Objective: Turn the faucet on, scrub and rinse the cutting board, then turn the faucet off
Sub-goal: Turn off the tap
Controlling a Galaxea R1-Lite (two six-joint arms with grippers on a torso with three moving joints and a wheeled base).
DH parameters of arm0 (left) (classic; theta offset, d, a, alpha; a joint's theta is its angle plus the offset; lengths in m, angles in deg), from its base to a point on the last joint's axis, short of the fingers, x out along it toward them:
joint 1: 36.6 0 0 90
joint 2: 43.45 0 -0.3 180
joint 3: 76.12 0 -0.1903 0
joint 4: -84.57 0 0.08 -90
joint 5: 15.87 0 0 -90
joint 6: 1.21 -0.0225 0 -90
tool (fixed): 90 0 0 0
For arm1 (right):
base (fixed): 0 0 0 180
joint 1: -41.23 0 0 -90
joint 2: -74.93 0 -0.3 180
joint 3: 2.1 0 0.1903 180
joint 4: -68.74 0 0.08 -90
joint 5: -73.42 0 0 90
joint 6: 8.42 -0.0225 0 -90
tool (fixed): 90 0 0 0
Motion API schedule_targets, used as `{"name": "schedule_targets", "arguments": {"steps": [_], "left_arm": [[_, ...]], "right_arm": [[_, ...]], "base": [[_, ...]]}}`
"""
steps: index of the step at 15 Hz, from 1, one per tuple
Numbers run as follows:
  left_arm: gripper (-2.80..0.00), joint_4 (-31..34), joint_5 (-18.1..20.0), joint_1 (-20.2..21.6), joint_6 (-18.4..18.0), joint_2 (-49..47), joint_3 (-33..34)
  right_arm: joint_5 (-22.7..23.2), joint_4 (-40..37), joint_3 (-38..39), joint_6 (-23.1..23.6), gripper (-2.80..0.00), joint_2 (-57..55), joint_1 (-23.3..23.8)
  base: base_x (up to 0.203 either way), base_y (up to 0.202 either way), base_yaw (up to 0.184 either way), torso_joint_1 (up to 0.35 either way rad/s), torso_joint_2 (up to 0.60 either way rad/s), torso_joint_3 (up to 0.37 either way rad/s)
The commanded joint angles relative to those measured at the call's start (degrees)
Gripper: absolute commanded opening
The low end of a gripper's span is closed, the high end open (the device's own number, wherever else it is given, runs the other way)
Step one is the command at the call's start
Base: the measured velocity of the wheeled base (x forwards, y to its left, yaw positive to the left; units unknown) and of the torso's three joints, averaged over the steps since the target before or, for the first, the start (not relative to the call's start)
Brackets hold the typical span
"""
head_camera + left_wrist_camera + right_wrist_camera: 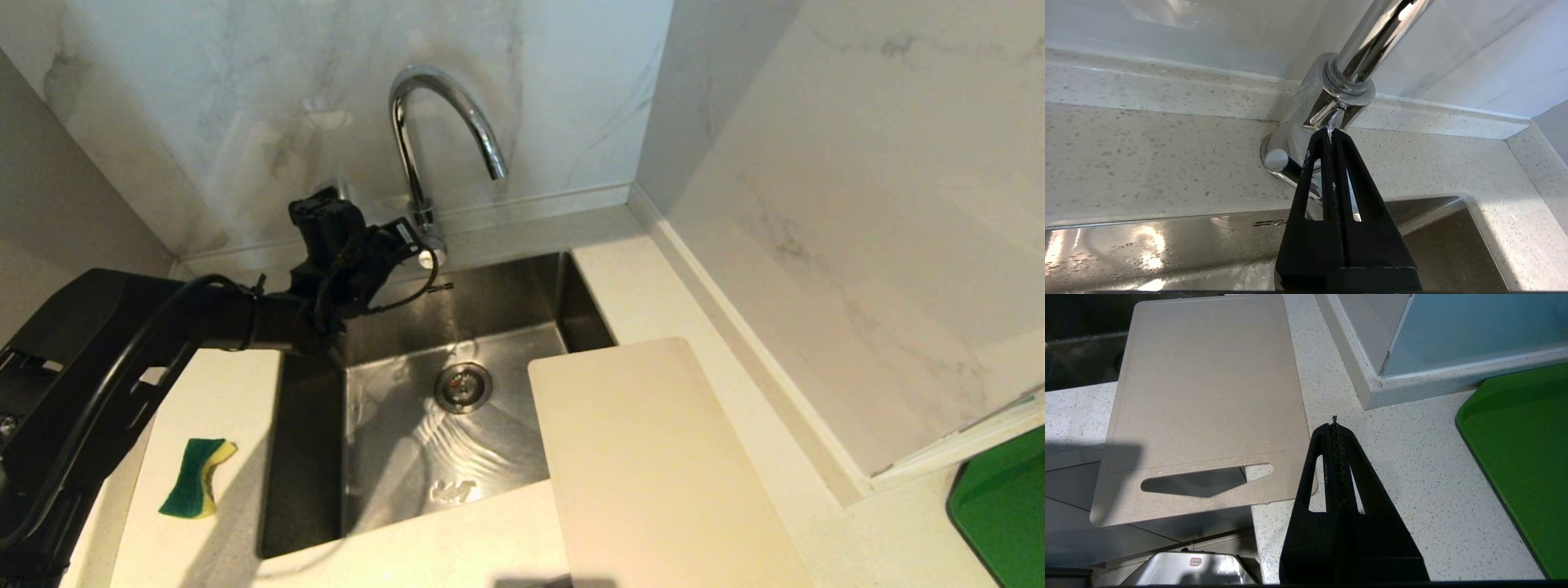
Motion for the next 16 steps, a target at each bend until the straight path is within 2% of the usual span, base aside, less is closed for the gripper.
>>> {"name": "schedule_targets", "arguments": {"steps": [1,8,16], "left_arm": [[-2.8,0.59,0.22,-0.91,0.21,1.95,0.19],[-2.8,0.86,-0.18,-4.75,0.42,8.49,3.94],[-2.8,2.24,-0.19,-3.91,0.05,17.55,9.55]], "right_arm": [[0.03,0.0,0.0,-0.01,-2.8,-0.07,0.0],[0.03,0.0,0.0,-0.1,-2.8,-0.07,0.0],[0.11,0.0,0.0,-0.1,-2.8,-0.07,0.0]], "base": [[0.0,0.0,0.0,0.0,0.0,0.0],[0.0,0.0,0.0,0.0,0.0,0.0],[0.0,0.0,0.0,0.0,0.0,0.0]]}}
